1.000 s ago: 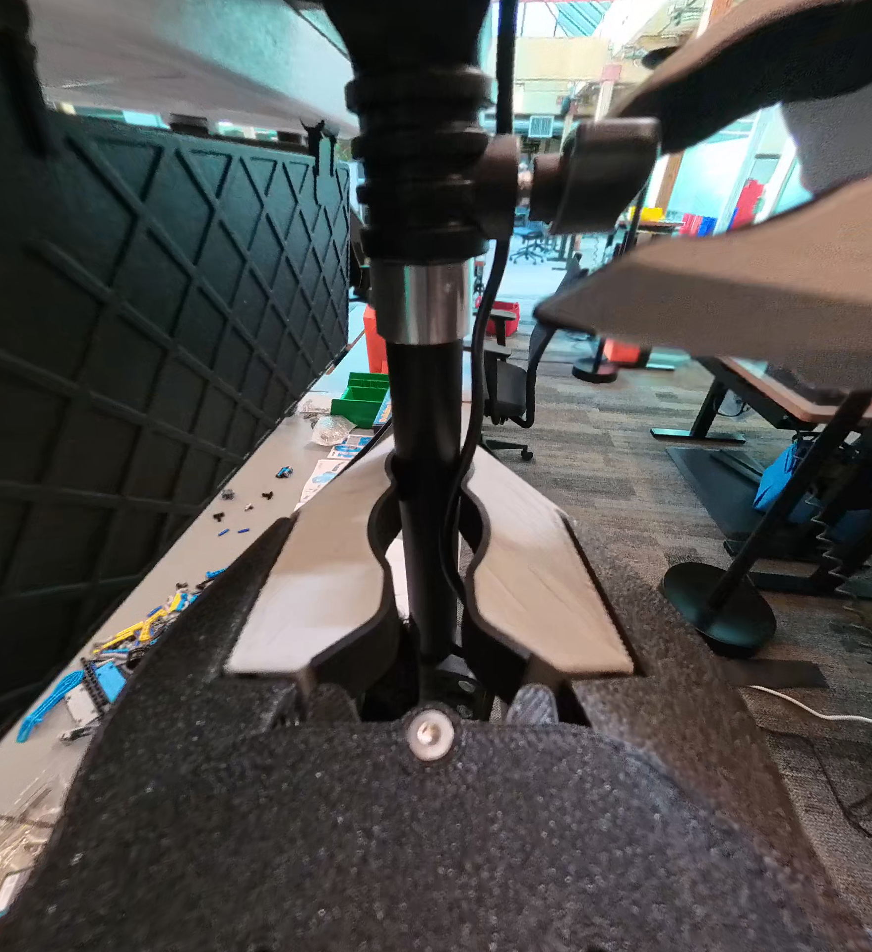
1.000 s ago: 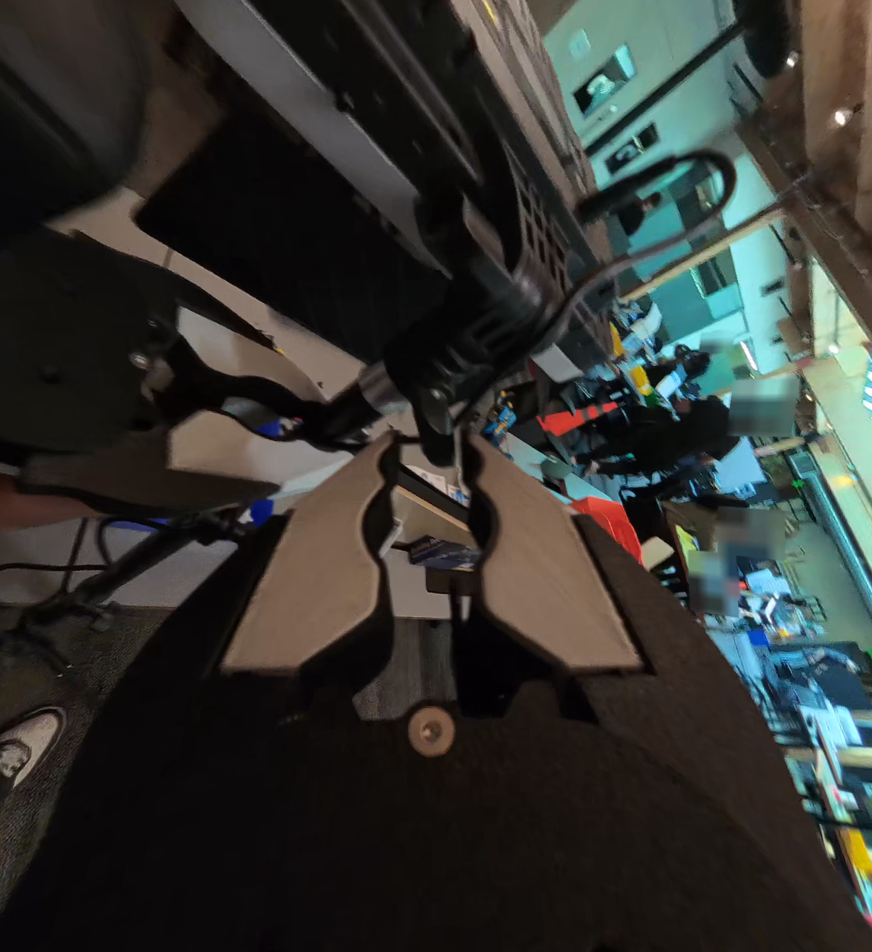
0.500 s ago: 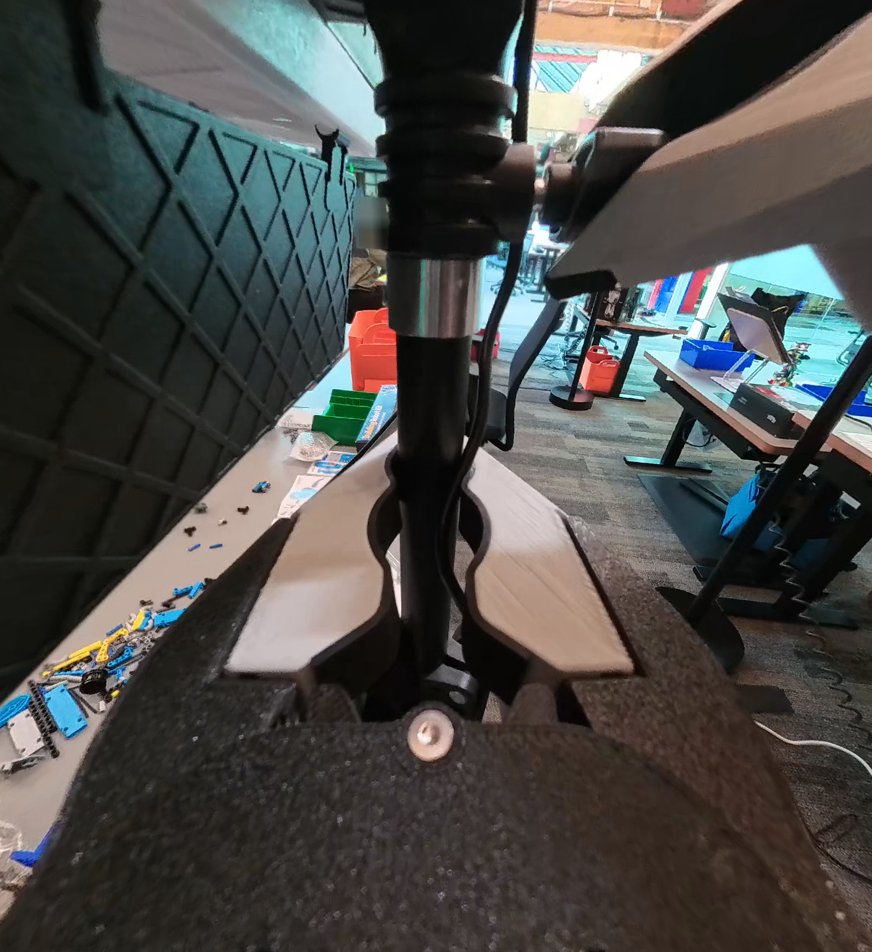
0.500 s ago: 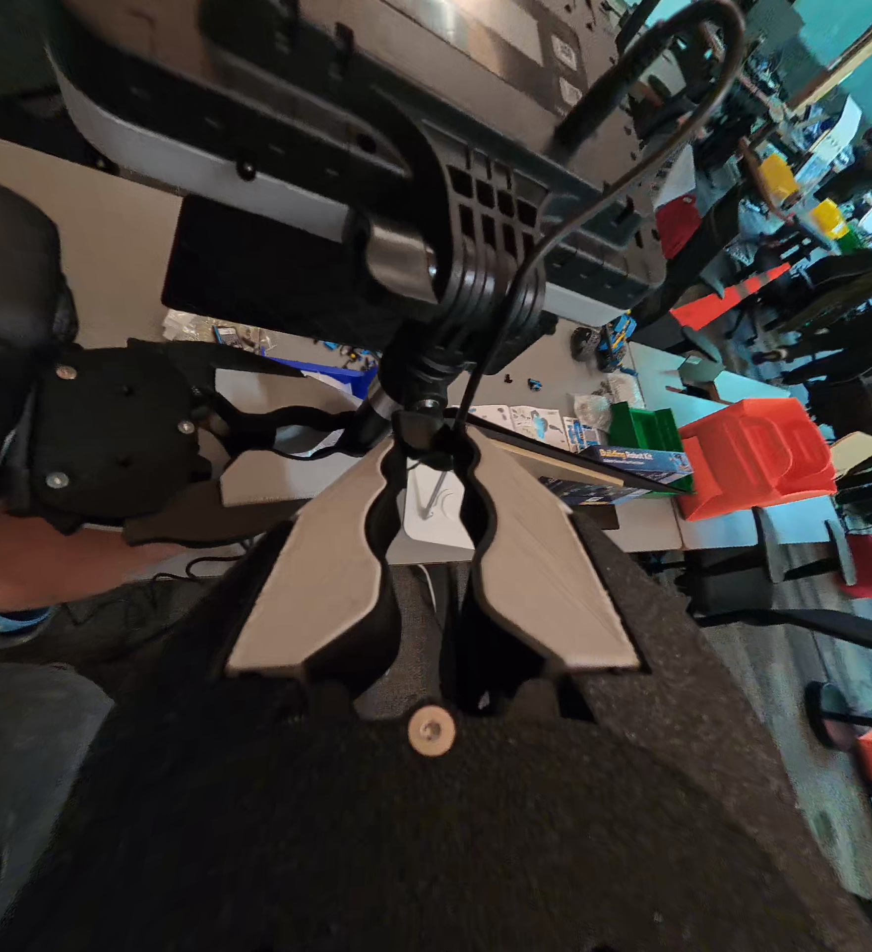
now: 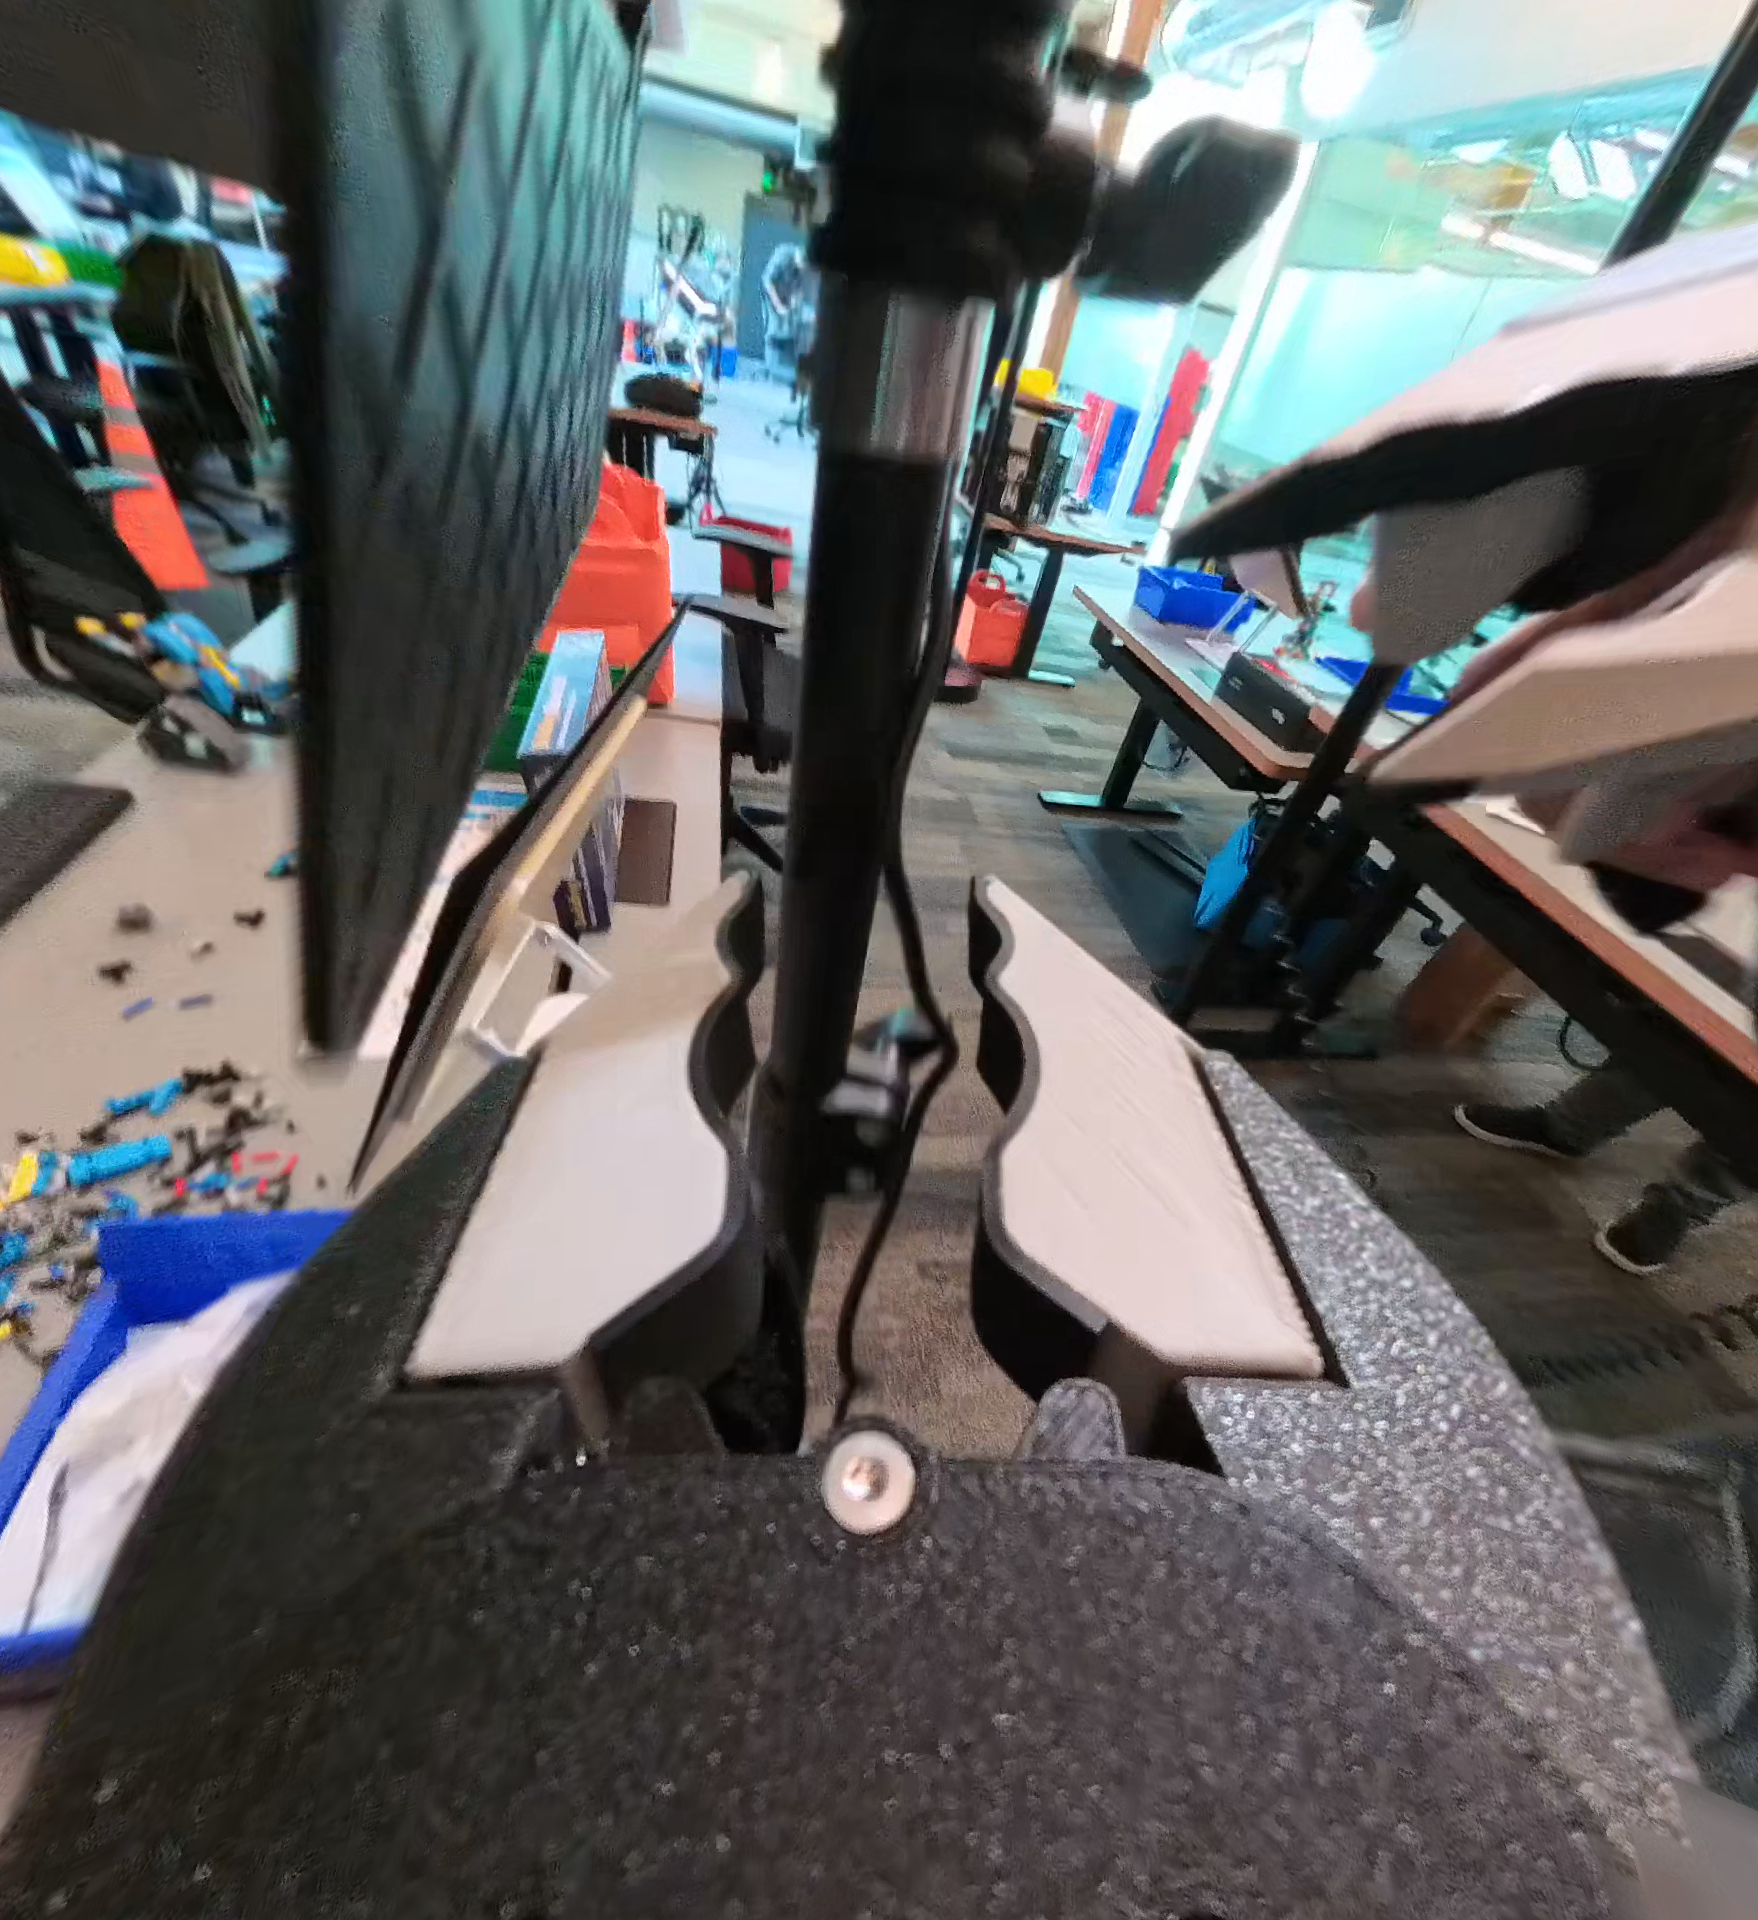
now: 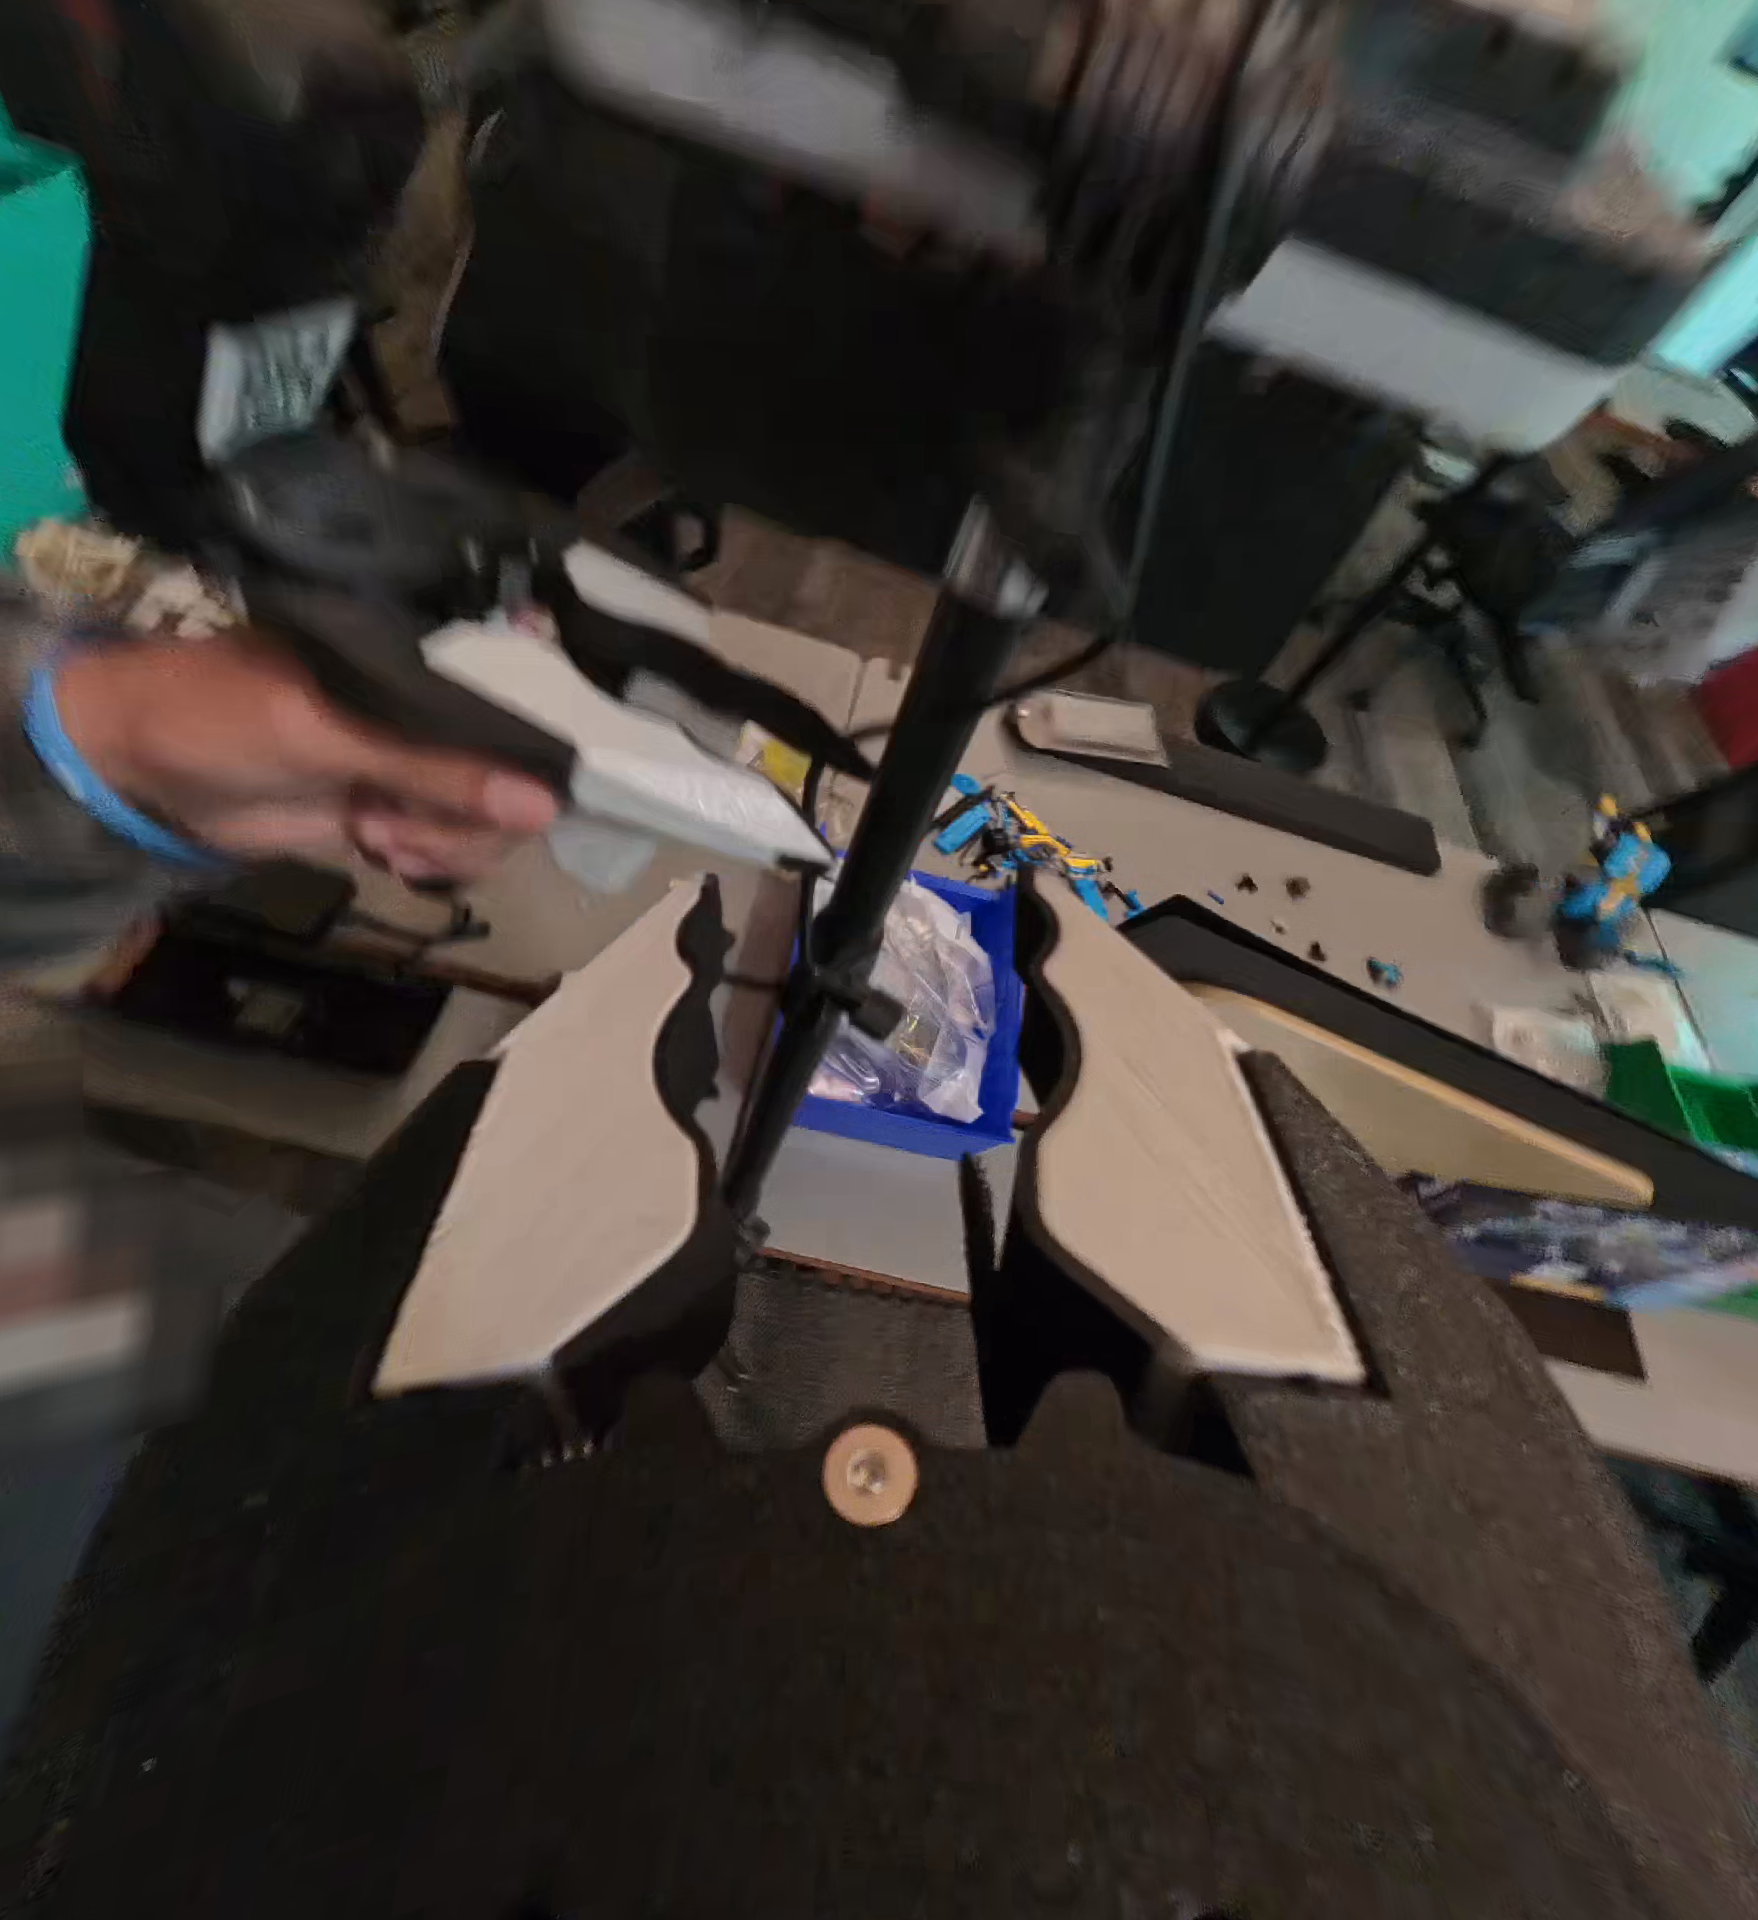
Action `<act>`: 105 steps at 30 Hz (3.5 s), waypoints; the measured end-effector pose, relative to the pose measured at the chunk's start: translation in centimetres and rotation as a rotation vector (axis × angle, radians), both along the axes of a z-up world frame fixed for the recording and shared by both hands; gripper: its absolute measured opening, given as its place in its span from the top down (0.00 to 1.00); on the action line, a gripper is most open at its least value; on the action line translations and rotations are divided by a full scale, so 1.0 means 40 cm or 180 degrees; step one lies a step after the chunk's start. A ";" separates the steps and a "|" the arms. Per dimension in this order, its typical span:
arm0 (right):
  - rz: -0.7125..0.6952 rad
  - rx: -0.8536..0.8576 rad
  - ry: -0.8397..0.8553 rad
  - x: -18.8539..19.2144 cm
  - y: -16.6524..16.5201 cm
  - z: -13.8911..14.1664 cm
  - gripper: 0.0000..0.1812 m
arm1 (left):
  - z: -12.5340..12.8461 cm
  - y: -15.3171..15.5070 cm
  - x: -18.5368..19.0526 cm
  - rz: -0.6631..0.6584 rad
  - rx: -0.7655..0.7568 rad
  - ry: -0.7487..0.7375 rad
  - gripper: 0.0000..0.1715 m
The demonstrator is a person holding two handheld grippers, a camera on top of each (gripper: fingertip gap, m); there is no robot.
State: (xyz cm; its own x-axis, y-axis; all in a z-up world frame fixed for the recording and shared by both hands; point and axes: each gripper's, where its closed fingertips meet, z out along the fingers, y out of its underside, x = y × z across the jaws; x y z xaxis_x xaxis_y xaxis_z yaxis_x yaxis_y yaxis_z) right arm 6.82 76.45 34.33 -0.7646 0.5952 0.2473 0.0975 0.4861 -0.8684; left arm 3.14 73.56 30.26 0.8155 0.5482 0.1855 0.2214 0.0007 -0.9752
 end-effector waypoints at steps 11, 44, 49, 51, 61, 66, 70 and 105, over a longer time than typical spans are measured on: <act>0.1553 0.0940 0.0699 -0.100 -0.018 -0.320 0.79 | -0.178 0.000 0.027 -0.0058 -0.0803 -0.0499 0.67; 0.3050 0.0956 -0.0234 -0.095 -0.048 -0.315 0.89 | -0.203 0.018 -0.004 -0.0005 -0.1272 -0.0747 0.74; 0.2979 0.0913 -0.0933 -0.088 -0.040 -0.319 0.89 | -0.205 0.021 -0.005 -0.0006 -0.1331 -0.0662 0.75; 0.2968 0.0873 -0.1109 -0.085 -0.039 -0.320 0.89 | -0.205 0.022 -0.005 -0.0007 -0.1326 -0.0640 0.75; 0.2805 0.0732 -0.2176 -0.073 -0.034 -0.323 0.88 | -0.204 0.021 -0.006 0.0025 -0.1284 -0.0560 0.75; 0.2889 0.0791 -0.1855 -0.075 -0.037 -0.323 0.88 | -0.204 0.021 -0.005 0.0021 -0.1242 -0.0568 0.75; 0.2722 0.0200 -0.2156 -0.066 -0.033 -0.306 0.83 | -0.202 0.028 -0.002 0.0010 -0.1099 -0.0585 0.75; 0.2919 0.0333 -0.6241 -0.043 -0.022 -0.272 0.88 | -0.204 0.019 -0.004 0.0005 -0.1160 -0.0622 0.75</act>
